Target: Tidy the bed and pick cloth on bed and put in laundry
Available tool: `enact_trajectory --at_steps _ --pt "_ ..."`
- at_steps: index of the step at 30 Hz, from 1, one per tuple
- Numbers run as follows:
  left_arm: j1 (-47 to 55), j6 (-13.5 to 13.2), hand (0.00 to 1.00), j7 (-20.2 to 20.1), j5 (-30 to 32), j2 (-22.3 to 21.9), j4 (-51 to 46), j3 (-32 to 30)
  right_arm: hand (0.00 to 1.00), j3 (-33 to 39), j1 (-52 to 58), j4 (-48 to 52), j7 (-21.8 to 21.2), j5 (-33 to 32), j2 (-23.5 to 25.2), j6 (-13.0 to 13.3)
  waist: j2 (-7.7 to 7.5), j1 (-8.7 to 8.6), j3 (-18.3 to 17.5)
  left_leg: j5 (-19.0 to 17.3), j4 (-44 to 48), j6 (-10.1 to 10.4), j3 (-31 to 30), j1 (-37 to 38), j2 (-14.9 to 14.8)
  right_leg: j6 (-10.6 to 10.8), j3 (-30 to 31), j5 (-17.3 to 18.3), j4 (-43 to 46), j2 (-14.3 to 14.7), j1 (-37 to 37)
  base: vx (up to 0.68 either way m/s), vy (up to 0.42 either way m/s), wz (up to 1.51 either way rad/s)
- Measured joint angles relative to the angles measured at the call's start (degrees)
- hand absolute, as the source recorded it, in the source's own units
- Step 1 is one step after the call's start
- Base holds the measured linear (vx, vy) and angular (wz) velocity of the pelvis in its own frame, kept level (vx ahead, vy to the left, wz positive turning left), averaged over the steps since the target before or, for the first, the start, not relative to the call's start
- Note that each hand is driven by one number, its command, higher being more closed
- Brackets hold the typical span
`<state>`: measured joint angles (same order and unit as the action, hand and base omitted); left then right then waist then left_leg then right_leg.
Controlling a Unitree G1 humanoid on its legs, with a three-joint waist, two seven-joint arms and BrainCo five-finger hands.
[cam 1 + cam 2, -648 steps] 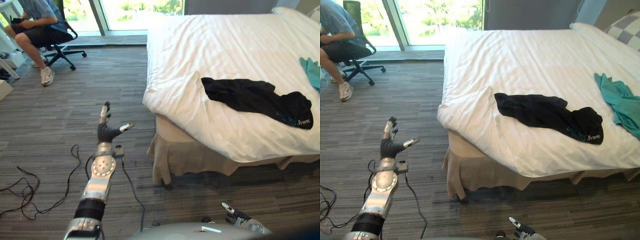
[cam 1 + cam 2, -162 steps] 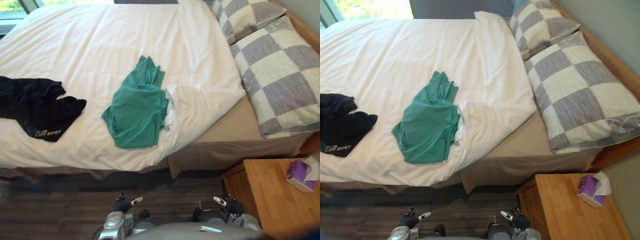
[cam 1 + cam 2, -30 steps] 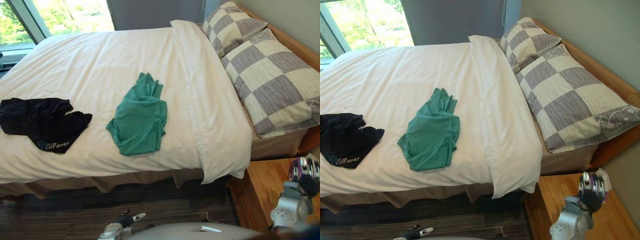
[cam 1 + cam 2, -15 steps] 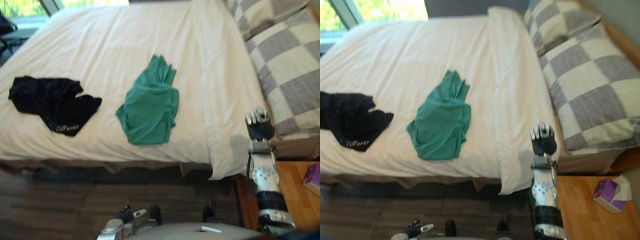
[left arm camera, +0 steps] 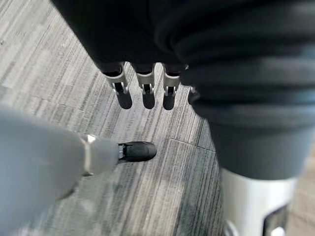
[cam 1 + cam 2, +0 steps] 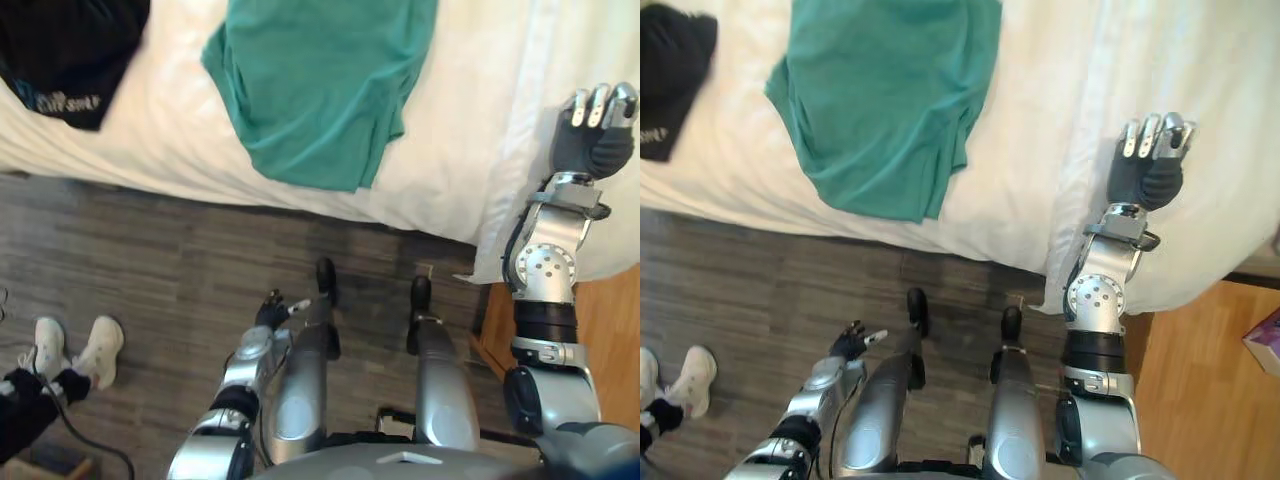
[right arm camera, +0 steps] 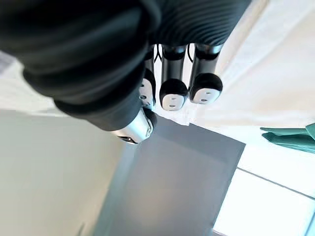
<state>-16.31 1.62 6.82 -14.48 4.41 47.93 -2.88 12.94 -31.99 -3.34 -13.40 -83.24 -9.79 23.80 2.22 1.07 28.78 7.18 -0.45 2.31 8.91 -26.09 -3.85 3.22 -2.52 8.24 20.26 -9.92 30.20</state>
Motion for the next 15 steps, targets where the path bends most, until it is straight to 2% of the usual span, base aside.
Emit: enact_trajectory --at_steps 1,3,7,11,15 --pt "-1.24 0.31 0.0 0.79 -0.23 -0.25 0.03 -0.23 1.0 0.07 0.44 0.11 -0.42 -1.32 0.4 1.5 0.05 -0.08 0.05 0.0 0.6 0.0 0.14 -1.69 -0.02 -0.05 0.09 0.03 0.68 -0.04 1.86 0.0 0.0 0.0" --pt "-2.79 0.58 0.0 1.12 -0.63 -0.95 0.07 -1.59 1.0 0.42 0.51 0.11 -2.1 -2.71 0.41 2.91 0.1 -0.13 0.2 0.01 0.84 0.02 0.86 -3.25 -0.05 -0.06 0.35 0.04 1.46 -0.06 4.02 -0.02 -0.008 -0.1" --pt "-5.61 1.97 0.0 1.39 -0.77 -2.27 0.15 -4.3 1.0 3.33 0.43 -1.05 -7.38 -6.16 0.86 3.53 0.21 -0.48 0.74 0.16 1.09 0.05 3.22 -5.01 -0.16 -0.1 2.33 0.05 2.2 0.17 7.06 -0.04 0.001 -0.17" --pt "-6.77 1.99 0.0 2.33 -2.43 -3.4 0.66 -7.68 1.0 7.02 1.57 -4.04 -12.86 -9.22 1.55 2.68 0.21 -0.87 0.74 0.46 0.52 0.17 4.77 -5.23 -0.38 -0.12 3.56 -0.32 2.15 0.63 8.05 -0.02 0.007 -0.14" --pt "-7.71 1.54 0.0 2.32 -4.45 -3.56 0.67 -9.07 1.0 7.72 4.36 -5.8 -15.72 -9.96 2.38 -0.34 0.05 -1.76 0.73 0.44 0.46 0.17 6.88 -4.56 -0.74 0.01 5.23 -1.27 1.37 1.11 8.03 0.0 0.01 -0.19"
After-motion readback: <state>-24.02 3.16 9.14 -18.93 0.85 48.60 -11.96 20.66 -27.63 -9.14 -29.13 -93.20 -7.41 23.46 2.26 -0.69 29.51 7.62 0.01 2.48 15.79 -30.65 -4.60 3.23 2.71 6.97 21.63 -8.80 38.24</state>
